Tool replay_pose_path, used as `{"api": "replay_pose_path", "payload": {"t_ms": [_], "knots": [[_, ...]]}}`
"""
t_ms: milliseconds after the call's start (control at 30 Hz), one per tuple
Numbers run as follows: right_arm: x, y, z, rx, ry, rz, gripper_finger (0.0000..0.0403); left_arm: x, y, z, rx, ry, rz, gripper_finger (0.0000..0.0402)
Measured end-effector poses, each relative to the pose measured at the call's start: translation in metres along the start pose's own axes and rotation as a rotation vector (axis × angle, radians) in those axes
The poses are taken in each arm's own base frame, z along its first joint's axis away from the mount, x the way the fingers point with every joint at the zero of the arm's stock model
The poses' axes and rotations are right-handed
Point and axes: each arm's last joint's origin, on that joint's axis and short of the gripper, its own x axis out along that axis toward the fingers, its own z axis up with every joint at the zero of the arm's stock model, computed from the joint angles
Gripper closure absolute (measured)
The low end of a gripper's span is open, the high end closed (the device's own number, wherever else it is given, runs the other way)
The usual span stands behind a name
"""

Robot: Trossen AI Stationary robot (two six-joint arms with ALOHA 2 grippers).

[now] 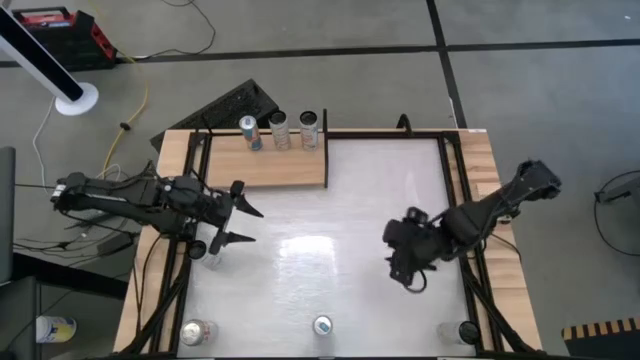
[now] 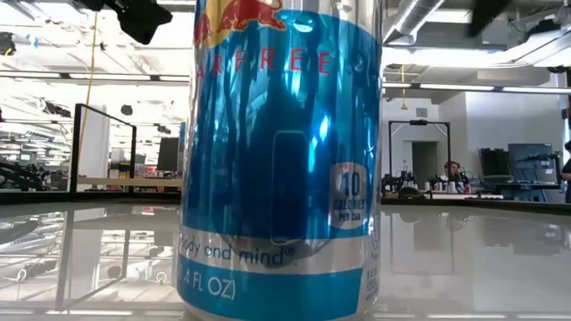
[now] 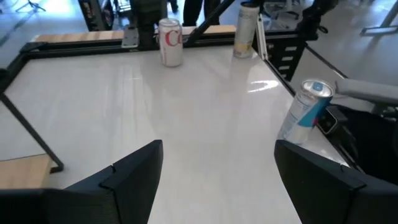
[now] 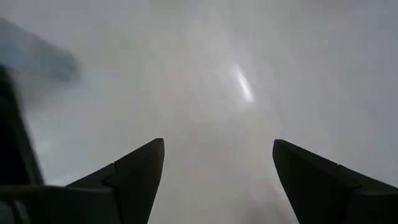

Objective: Place canned beverage on shelf
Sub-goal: Put the top coke soda can beside the red bull soda can on the shelf

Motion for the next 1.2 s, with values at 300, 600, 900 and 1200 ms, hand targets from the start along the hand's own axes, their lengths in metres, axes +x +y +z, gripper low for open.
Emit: {"api": "replay_pose_path", "payload": {"t_ms": [300, 600, 900, 1200], "knots": [[-0.013, -0.014, -0.021, 0.172, 0.240, -0.151, 0.0077, 0.018, -0.005, -0.005, 0.000, 0.066, -0.026, 0.0109], [-0.010, -0.069, -0.056, 0.466, 0.283, -0.190, 0.0078, 0.022, -0.006, -0.008, 0.011, 0.093, -0.027, 0.0109], [-0.010, -0.077, -0.071, 0.559, 0.339, -0.190, 0.0078, 0.022, -0.006, -0.005, 0.025, 0.061, -0.023, 0.0109], [0.000, -0.065, -0.078, 0.523, 0.395, -0.204, 0.0078, 0.022, -0.006, -0.006, 0.024, 0.071, -0.023, 0.0109]]}}
